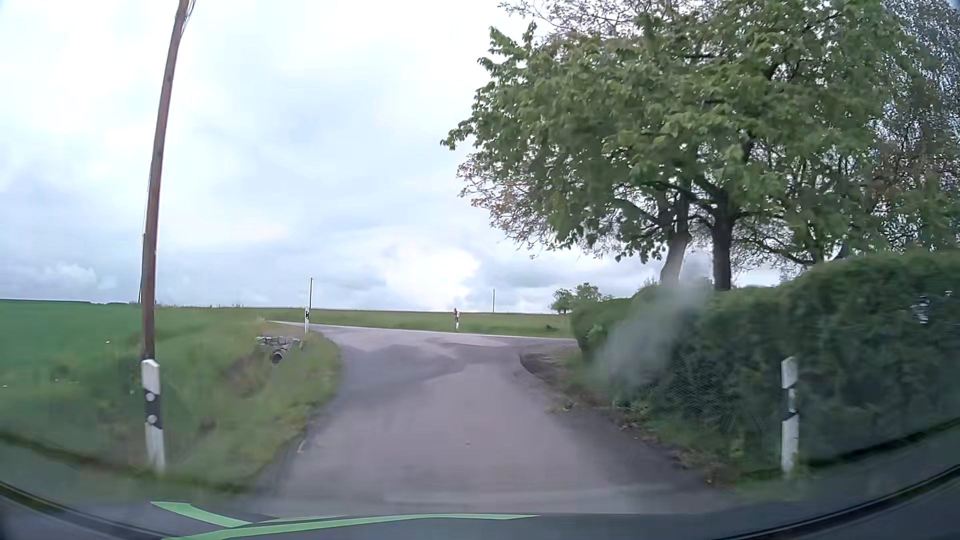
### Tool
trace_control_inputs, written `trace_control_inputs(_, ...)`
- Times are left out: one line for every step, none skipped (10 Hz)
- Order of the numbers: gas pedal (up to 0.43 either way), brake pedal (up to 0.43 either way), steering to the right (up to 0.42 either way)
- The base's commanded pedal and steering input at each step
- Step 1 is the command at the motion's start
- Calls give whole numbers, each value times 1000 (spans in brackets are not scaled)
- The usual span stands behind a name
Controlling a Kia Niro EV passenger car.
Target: Follow the waypoints while adhering to traffic rules and regulations
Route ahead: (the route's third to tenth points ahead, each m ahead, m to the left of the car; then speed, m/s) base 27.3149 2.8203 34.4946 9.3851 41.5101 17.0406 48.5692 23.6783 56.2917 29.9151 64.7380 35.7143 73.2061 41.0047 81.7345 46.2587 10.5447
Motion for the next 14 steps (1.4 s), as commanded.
trace_control_inputs(0, 91, -30)
trace_control_inputs(0, 98, -30)
trace_control_inputs(0, 104, -30)
trace_control_inputs(0, 110, -30)
trace_control_inputs(0, 110, -31)
trace_control_inputs(0, 104, -34)
trace_control_inputs(0, 110, -40)
trace_control_inputs(0, 110, -45)
trace_control_inputs(0, 110, -50)
trace_control_inputs(0, 110, -56)
trace_control_inputs(0, 73, -64)
trace_control_inputs(0, 0, -76)
trace_control_inputs(0, 0, -85)
trace_control_inputs(0, 0, -94)
